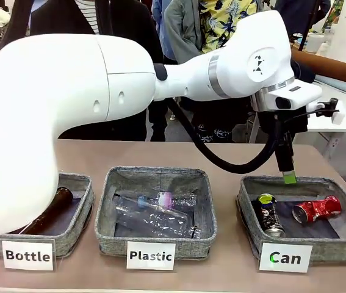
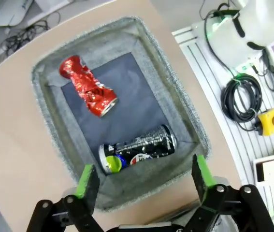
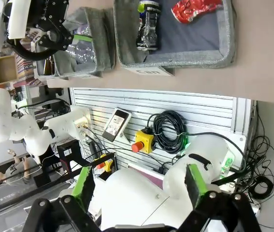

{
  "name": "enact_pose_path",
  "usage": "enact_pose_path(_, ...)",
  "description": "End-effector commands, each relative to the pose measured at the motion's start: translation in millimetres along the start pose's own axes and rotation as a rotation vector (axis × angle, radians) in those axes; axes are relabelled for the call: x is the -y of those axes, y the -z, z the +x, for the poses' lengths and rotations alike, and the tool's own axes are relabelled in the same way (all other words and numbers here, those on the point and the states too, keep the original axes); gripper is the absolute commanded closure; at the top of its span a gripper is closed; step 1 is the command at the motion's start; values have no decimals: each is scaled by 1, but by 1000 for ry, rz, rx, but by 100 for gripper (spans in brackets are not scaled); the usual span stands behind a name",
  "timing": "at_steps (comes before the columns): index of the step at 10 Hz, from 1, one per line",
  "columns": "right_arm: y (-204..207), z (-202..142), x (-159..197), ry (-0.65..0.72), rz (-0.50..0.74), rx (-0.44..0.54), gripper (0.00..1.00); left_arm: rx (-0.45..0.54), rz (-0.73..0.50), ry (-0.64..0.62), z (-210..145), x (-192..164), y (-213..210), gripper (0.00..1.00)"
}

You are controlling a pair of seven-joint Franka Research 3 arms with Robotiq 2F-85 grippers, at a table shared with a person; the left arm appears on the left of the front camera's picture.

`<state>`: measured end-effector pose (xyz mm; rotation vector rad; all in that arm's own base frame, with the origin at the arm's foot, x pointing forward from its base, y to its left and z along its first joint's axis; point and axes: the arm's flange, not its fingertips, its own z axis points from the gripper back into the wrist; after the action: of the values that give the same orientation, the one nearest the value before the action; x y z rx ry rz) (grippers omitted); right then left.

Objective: Sort the can waste into the basket.
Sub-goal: Pick up the can waste from the table and place it in the right Fabric basket.

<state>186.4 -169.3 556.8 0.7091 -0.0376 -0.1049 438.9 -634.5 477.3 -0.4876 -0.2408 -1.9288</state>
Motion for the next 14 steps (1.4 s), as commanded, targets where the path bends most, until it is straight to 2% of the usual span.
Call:
enact_pose_path(1, 3, 13, -13, -61, 21, 1, 0, -90, 7, -22, -11, 14, -33, 0)
enact_pose_path(2, 12, 34, -28, -102, 4, 14, 0, -152, -72, -98, -22, 39, -55, 0)
enact_pose_path(3, 24, 60, -45, -159, 6, 32, 0, -159, -111, -200, -38, 67, -79, 0)
enact_pose_path(4, 40, 93, -66, -203, 35, 46, 0, -103, -99, -330, -61, 100, -104, 0)
enact_pose_path(5, 53, 109, -81, -222, 20, 39, 0, -53, -100, -385, -75, 122, -119, 0)
enact_pose_path(6, 77, 137, -106, -255, 30, 50, 0, 42, 1, -505, -107, 150, -144, 0)
enact_pose_path(7, 99, 155, -127, -307, 63, 33, 0, 146, 31, -608, -142, 172, -166, 0)
enact_pose_path(9, 150, 180, -163, -332, 176, 59, 0, 370, 161, -880, -220, 219, -209, 0)
enact_pose_path(10, 184, 179, -176, -372, 278, 43, 0, 511, 160, -1002, -274, 245, -234, 0)
enact_pose_path(11, 211, 173, -178, -431, 374, 19, 0, 657, 94, -1067, -327, 266, -250, 0)
enact_pose_path(12, 231, 165, -178, -432, 512, -15, 0, 826, 4, -1143, -389, 282, -263, 0)
enact_pose_path(13, 242, 162, -171, -449, 593, -40, 0, 976, -96, -1064, -442, 295, -263, 0)
enact_pose_path(14, 242, 159, -161, -438, 569, -1, 0, 1120, -78, -1105, -495, 311, -244, 0)
